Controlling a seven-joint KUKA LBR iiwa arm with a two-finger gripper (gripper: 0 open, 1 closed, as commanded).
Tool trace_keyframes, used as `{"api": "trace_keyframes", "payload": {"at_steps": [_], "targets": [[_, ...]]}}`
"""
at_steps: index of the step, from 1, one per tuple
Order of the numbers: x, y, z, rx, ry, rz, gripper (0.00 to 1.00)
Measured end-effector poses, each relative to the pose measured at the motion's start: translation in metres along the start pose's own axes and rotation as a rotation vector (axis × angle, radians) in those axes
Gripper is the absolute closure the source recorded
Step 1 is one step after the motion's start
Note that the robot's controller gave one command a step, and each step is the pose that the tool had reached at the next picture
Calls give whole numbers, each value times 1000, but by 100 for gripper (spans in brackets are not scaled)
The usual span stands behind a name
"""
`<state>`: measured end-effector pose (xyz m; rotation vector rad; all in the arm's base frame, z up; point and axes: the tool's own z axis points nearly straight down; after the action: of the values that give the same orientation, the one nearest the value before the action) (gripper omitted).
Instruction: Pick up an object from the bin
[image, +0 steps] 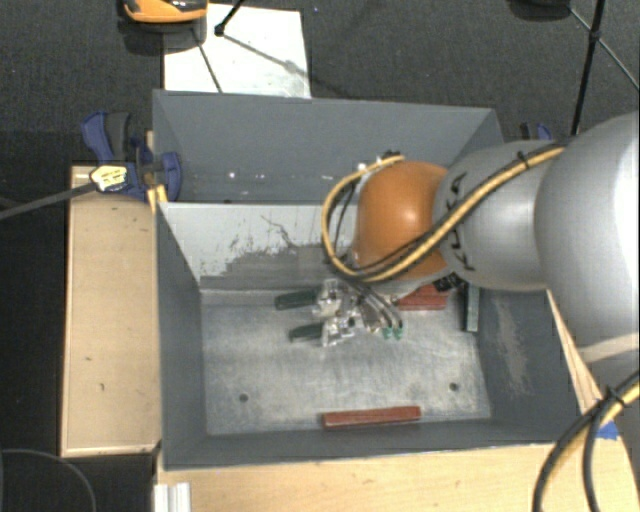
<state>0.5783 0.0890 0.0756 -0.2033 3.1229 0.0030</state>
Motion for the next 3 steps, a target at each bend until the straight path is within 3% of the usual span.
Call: {"api": "trace_keyframes", "payload": {"at_steps": [1,2,3], "targets": [[6,7,-109,0,10,-20,100],[6,7,-109,0,10,-19,100],[3,-19,-73,-1,2,35,100]]}}
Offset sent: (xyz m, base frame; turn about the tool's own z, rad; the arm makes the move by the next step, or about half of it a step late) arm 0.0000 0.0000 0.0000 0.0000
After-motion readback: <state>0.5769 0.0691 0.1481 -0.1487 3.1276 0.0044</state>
